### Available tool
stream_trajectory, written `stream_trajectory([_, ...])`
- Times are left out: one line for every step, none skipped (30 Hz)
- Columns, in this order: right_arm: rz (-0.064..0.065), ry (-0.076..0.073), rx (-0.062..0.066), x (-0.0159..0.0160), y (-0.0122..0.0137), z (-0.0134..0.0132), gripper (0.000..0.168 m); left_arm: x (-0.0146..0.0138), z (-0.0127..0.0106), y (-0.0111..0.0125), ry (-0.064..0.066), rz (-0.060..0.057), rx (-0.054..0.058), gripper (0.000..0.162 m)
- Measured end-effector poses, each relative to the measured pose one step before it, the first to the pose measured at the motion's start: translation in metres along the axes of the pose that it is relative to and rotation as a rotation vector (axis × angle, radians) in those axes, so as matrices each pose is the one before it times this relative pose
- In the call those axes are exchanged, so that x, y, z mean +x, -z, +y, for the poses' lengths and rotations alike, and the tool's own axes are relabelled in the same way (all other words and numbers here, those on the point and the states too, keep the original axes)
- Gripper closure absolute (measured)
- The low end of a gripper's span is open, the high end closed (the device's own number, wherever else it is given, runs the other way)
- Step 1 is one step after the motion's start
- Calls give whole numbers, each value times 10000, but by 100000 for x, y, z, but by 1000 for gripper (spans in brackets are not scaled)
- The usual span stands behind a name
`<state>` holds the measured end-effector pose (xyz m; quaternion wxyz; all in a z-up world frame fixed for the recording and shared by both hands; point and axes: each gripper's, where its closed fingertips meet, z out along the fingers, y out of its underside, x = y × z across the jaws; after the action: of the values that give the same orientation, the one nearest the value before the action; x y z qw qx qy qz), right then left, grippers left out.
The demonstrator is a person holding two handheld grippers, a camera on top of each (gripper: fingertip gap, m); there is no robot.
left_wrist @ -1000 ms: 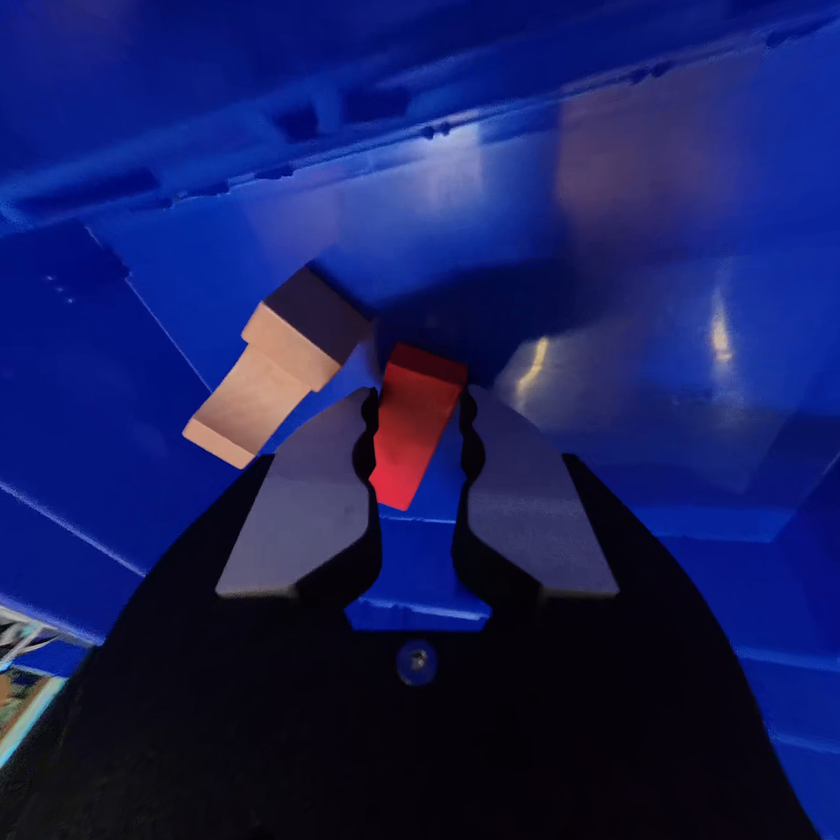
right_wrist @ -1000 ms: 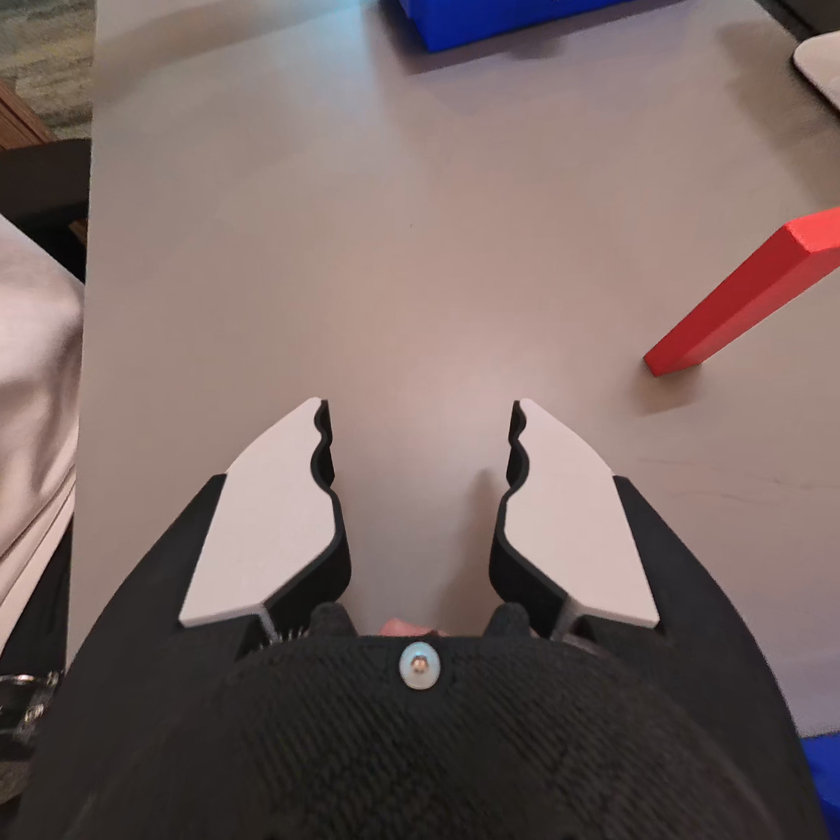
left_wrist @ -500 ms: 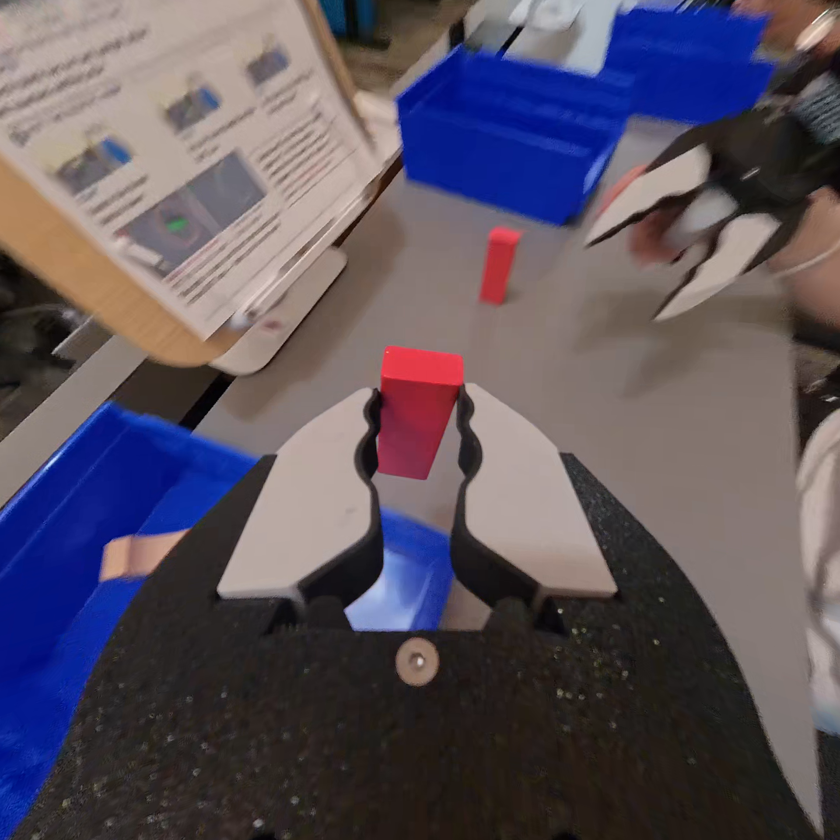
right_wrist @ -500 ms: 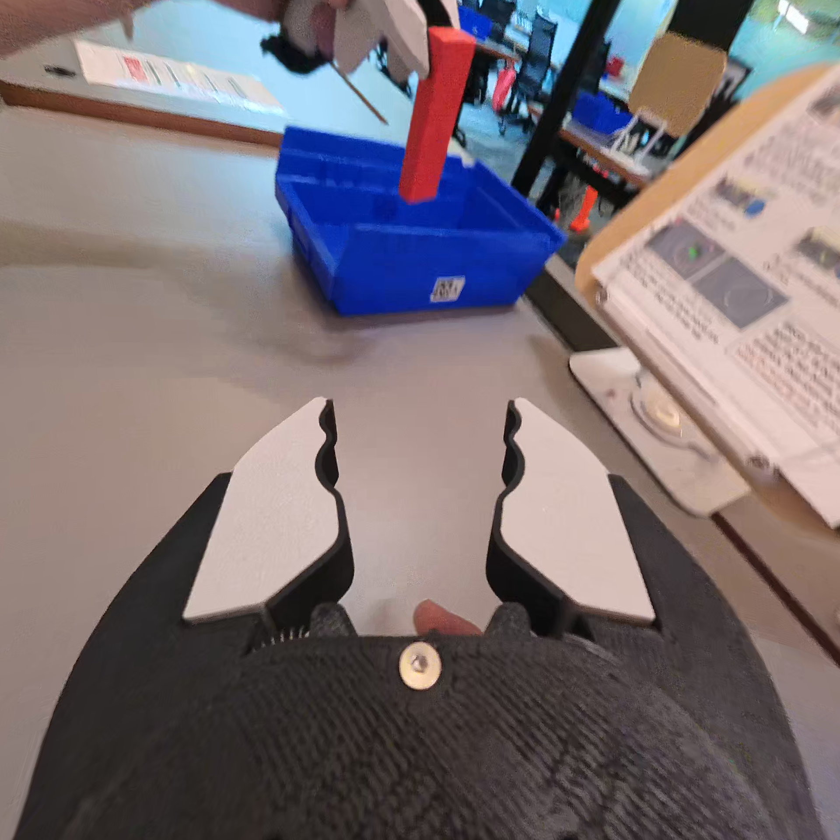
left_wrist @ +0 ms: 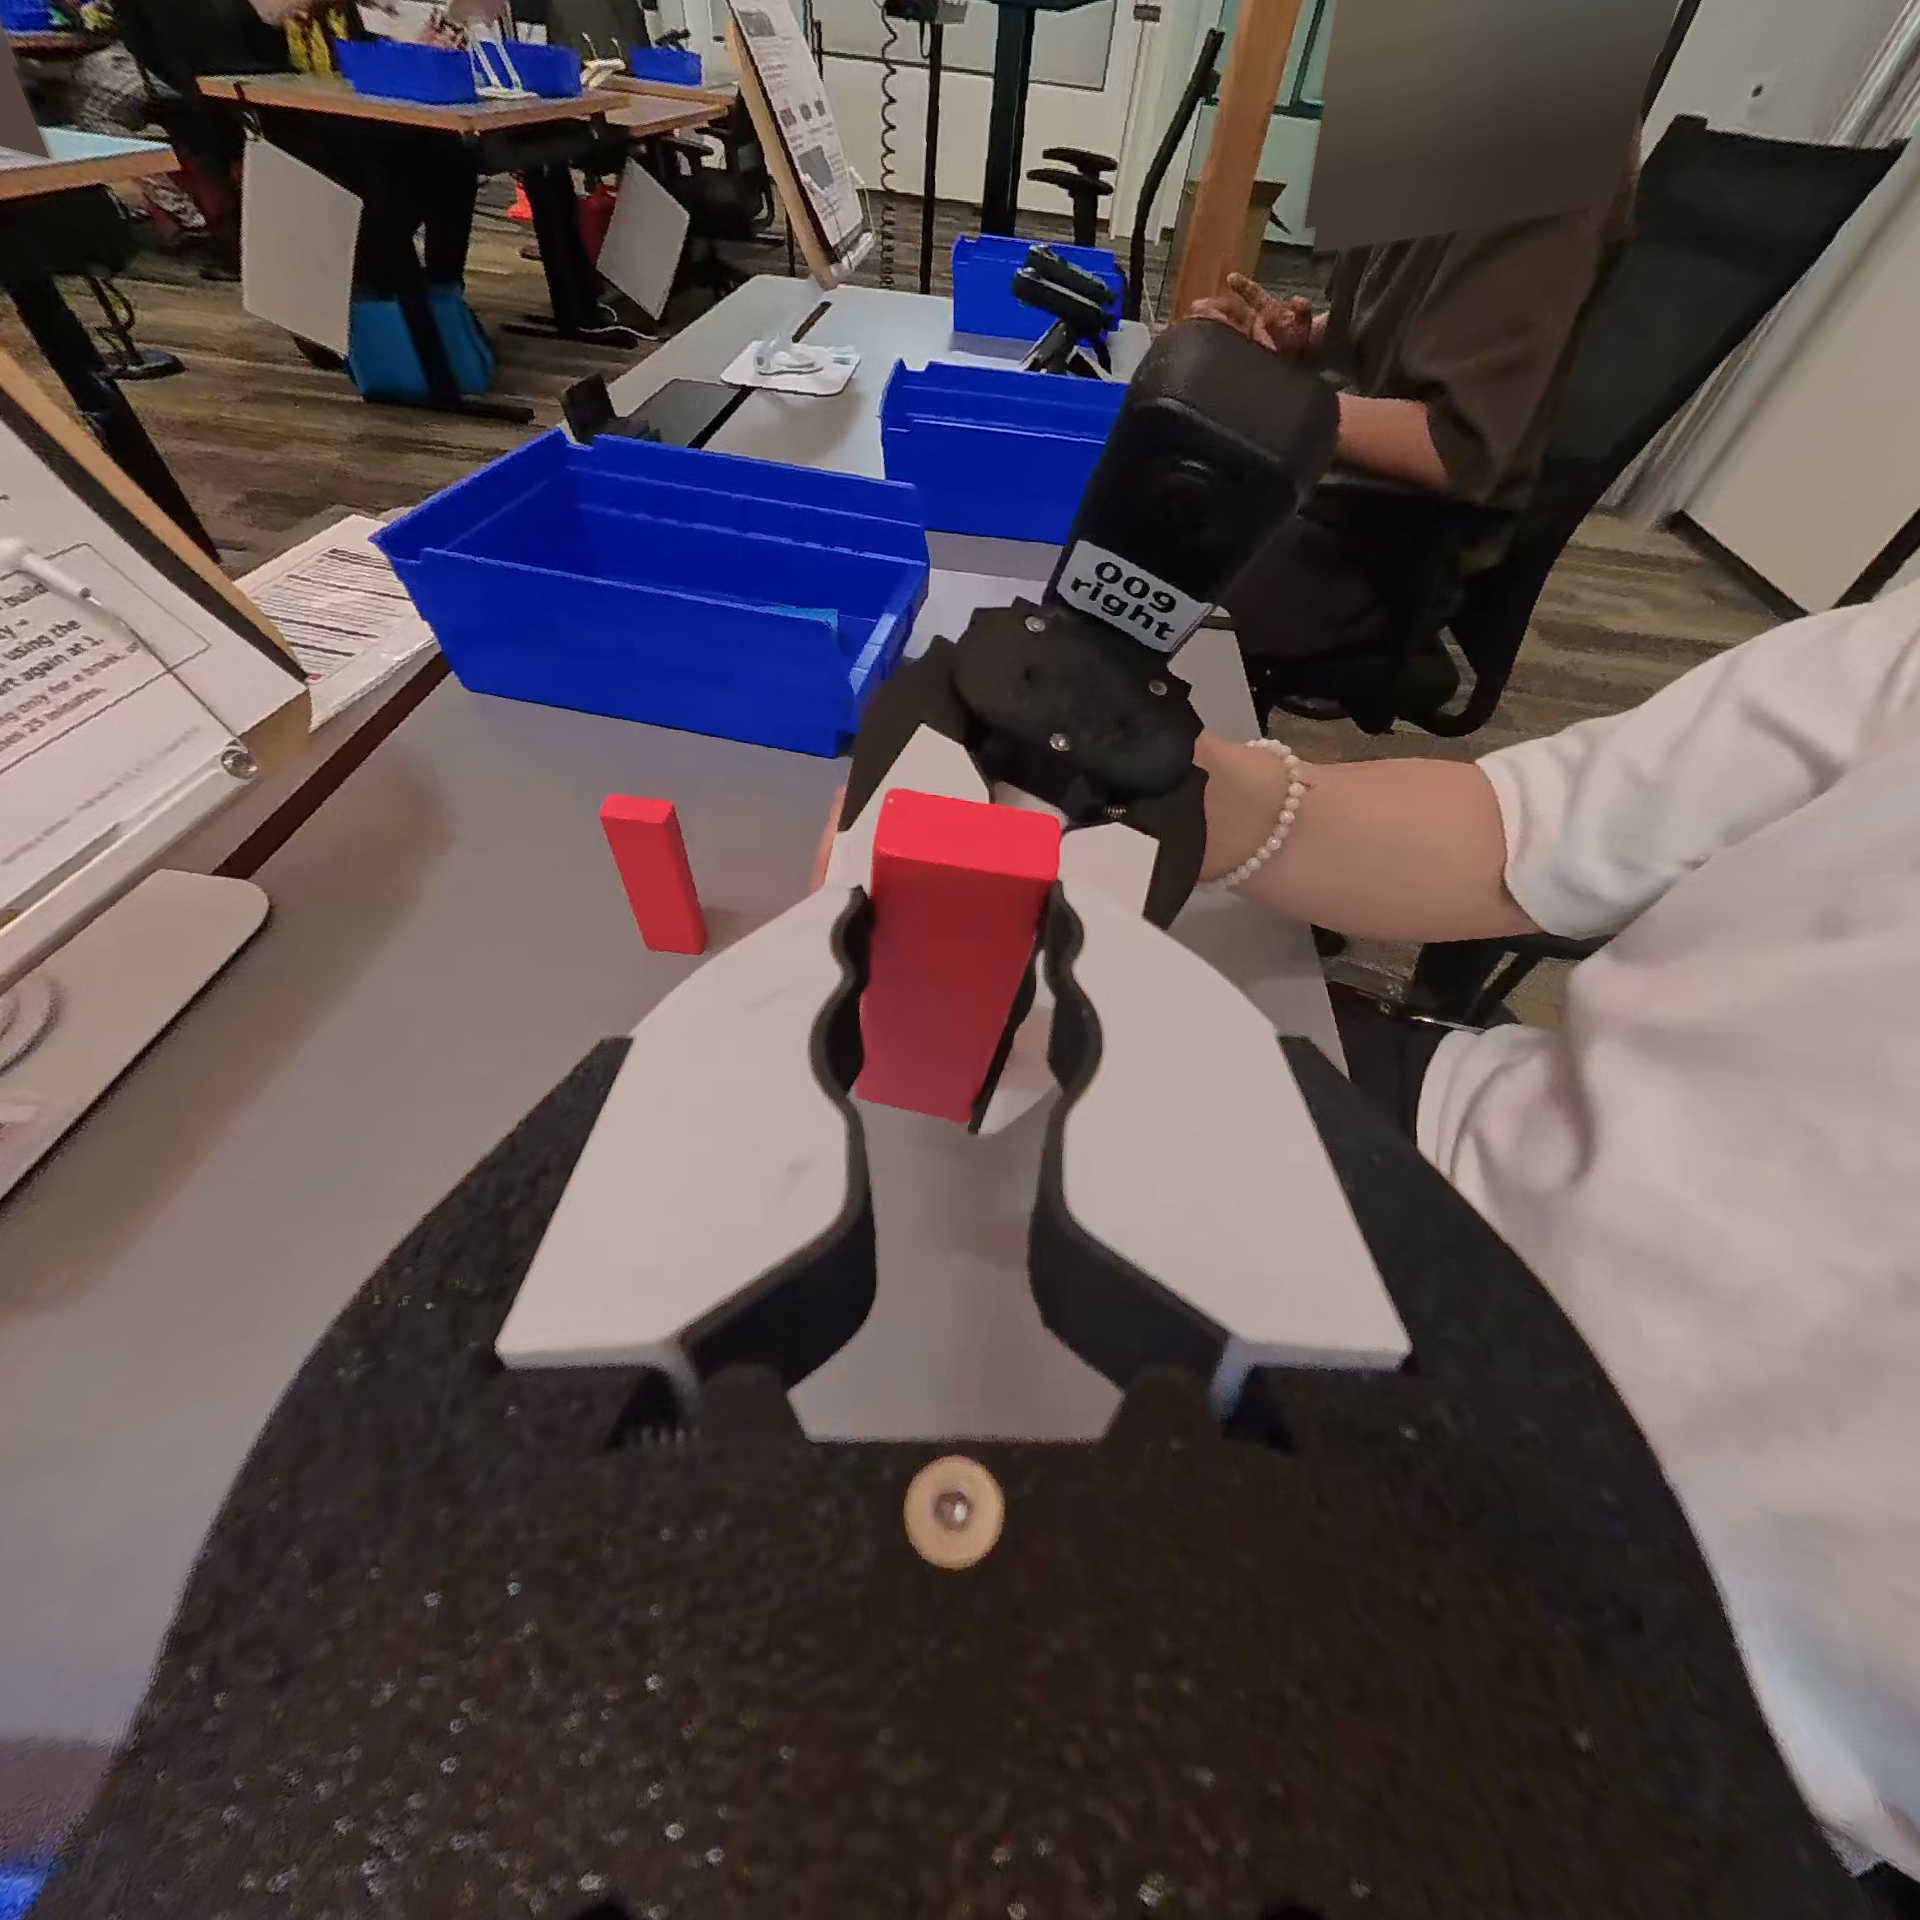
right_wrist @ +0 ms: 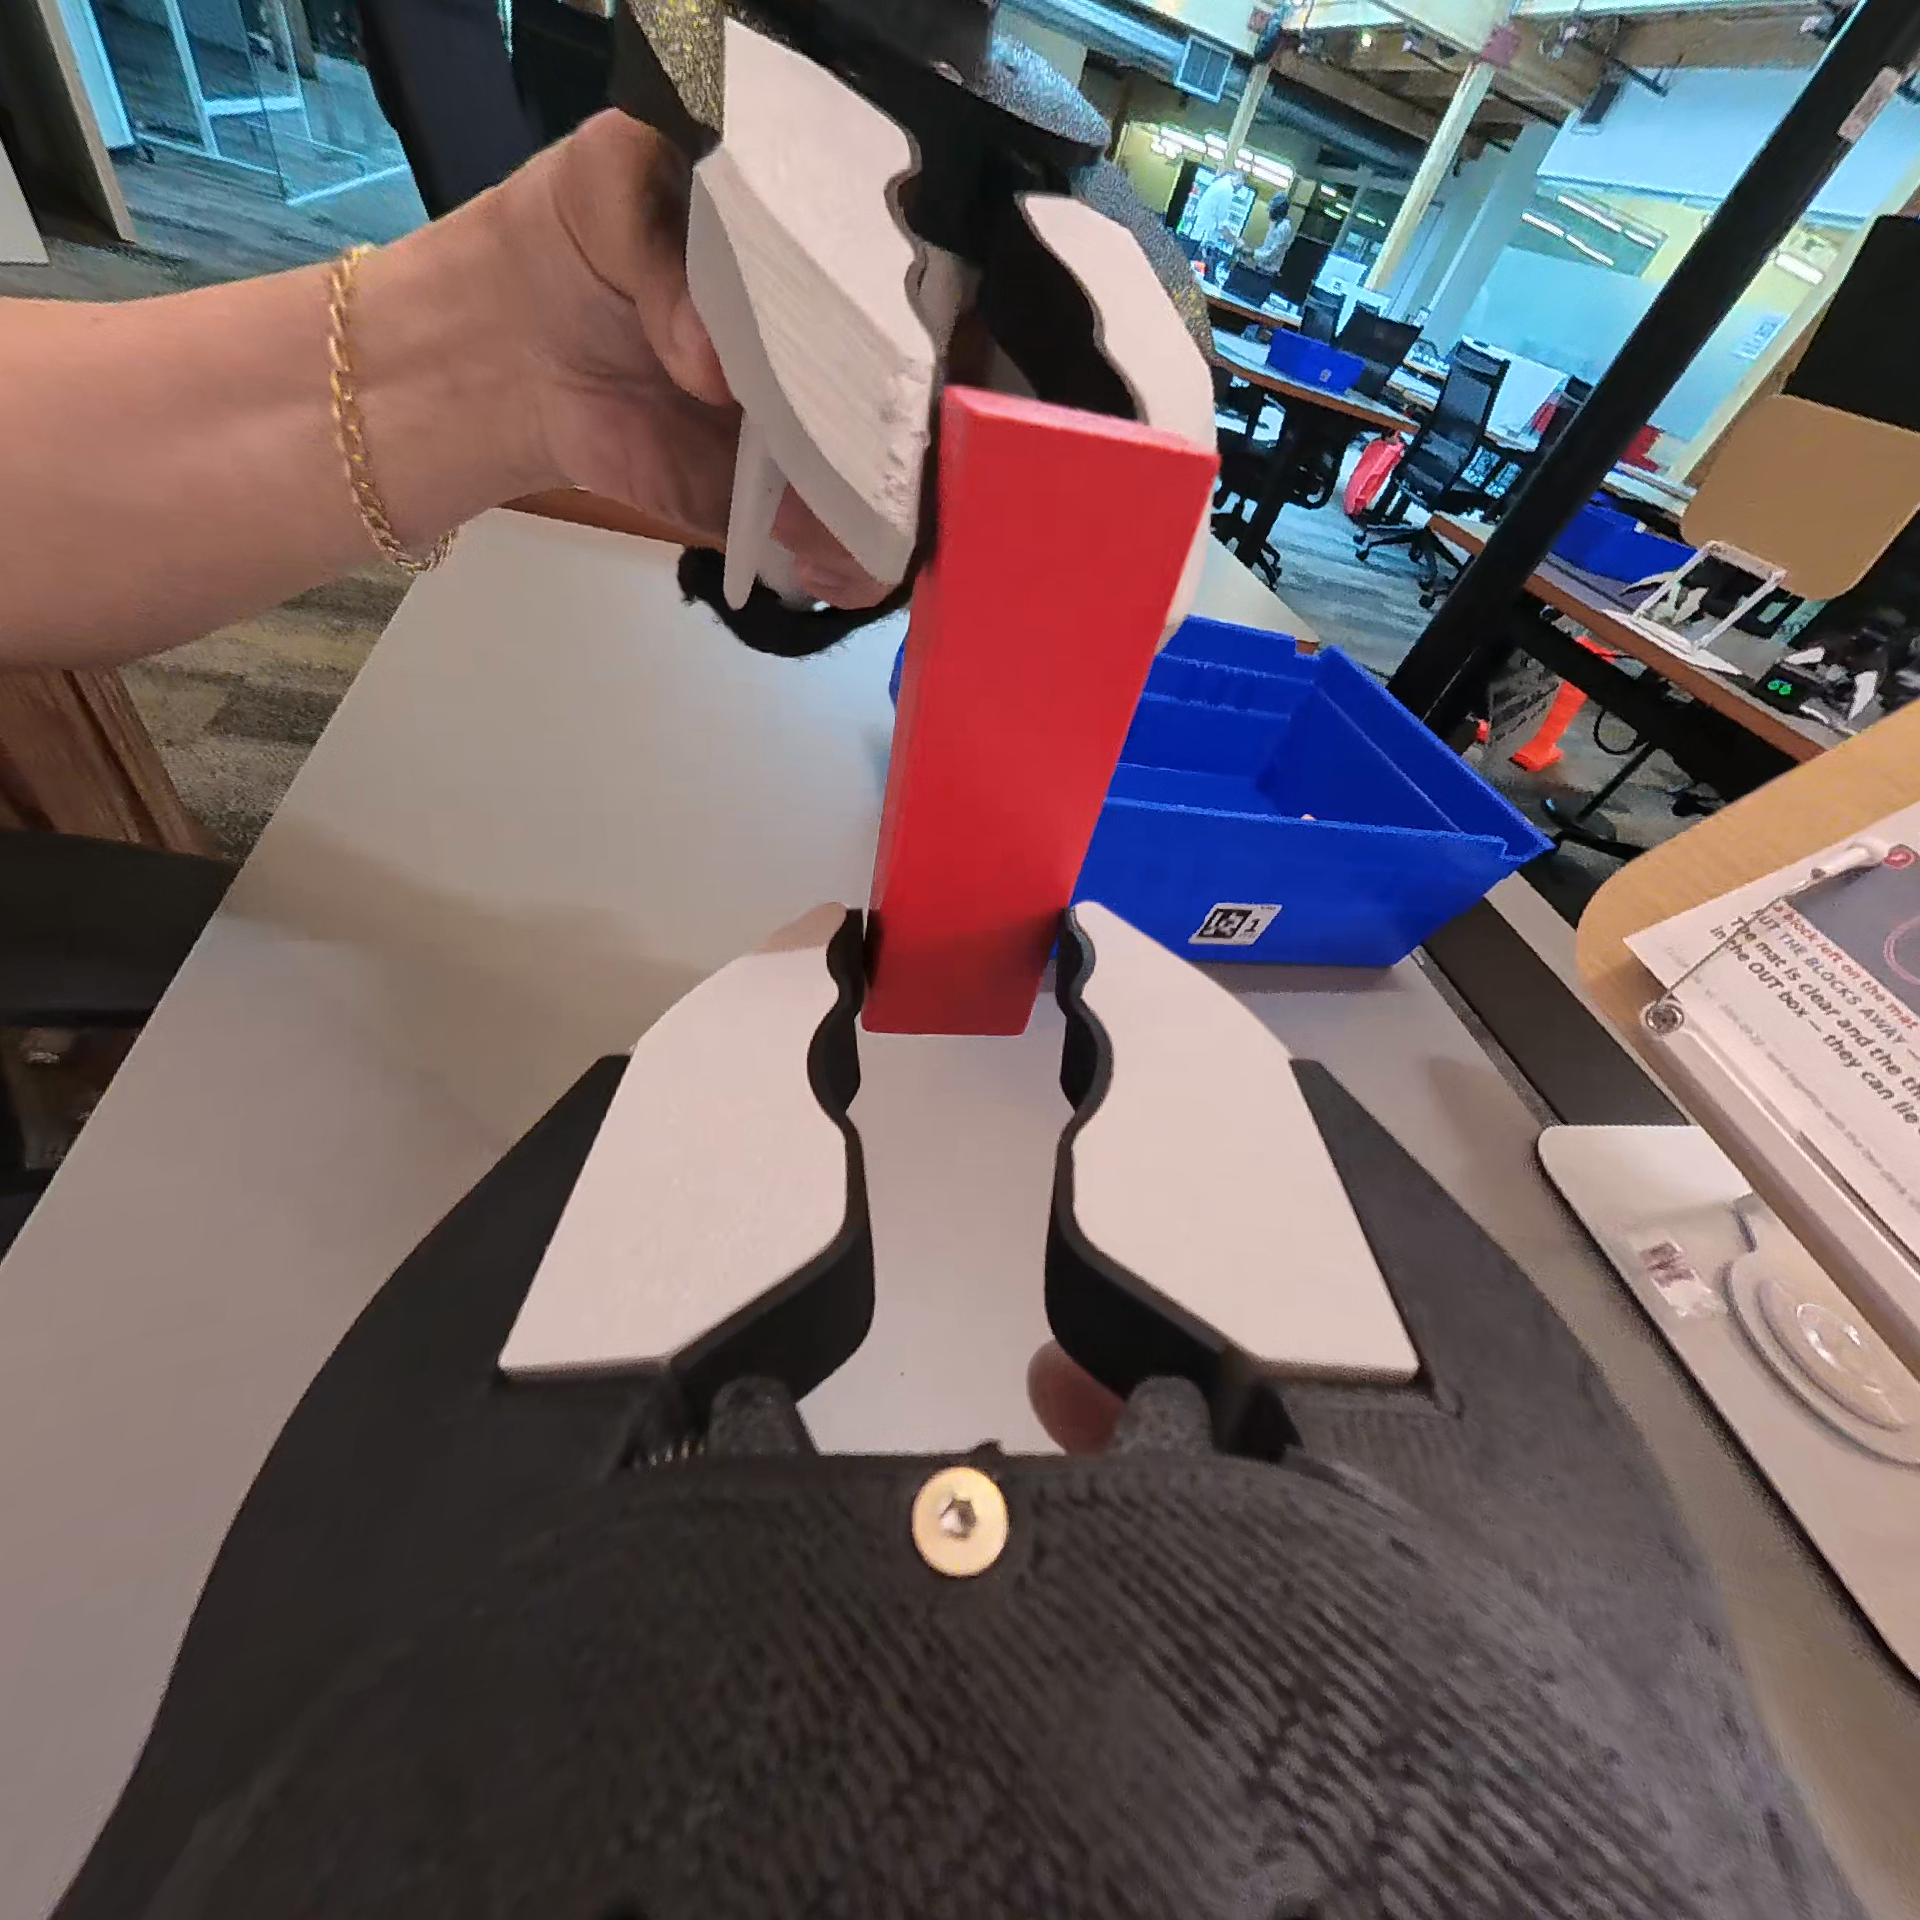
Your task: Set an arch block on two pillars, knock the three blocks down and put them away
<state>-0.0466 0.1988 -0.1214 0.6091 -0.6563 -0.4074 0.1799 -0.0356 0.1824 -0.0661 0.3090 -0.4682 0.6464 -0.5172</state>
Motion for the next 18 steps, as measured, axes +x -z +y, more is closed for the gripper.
stream_trajectory([-7,-77,-34,8,247,56,133,115,17,-160,-21,91,-28,130])
stream_trajectory([-65,-60,-52,-84,239,58,134,170,17,-96,-68,102,-72,130])
stream_trajectory([-41,36,-93,-85,199,113,134,177,68,-74,-142,75,-195,130])
stream_trajectory([123,51,-61,115,179,45,134,56,7,-35,-178,-37,-250,130])
stream_trajectory([123,27,-42,134,146,36,134,23,-104,-33,-221,-78,-245,129])
stream_trajectory([-64,-28,-87,-92,91,123,134,155,-187,-44,-273,2,-233,126])
stream_trajectory([-2,-46,-57,17,43,121,134,85,-208,-43,-273,-42,-241,124])
stream_trajectory([66,-17,-8,111,38,82,134,-10,-97,-59,-238,-93,-317,117])
stream_trajectory([-73,-23,-41,-78,27,146,134,43,28,-117,-208,-42,-396,115])
stream_trajectory([-37,-30,-21,-47,0,105,134,-5,102,-151,-192,-64,-407,116])
stream_trajectory([58,-20,10,71,21,29,134,-61,132,-157,-175,-93,-372,118])
stream_trajectory([-51,-1,-26,-100,13,77,135,-53,129,-173,-147,-65,-305,124])
stream_trajectory([-52,57,-86,-140,-5,161,134,-72,118,-139,-118,-65,-248,130])
stream_trajectory([134,54,-88,115,-14,184,135,-42,146,-133,-73,-32,-222,130])
stream_trajectory([43,45,-133,-2,-1,293,135,7,251,-124,-88,-18,-276,130])
stream_trajectory([-9,38,-149,-56,-12,376,134,10,350,-168,-117,-33,-333,130])
stream_trajectory([0,41,-127,-33,40,359,134,28,312,-240,-60,-18,-278,130])
stream_trajectory([114,-10,-68,164,106,309,134,-23,176,-306,11,-19,-139,130])
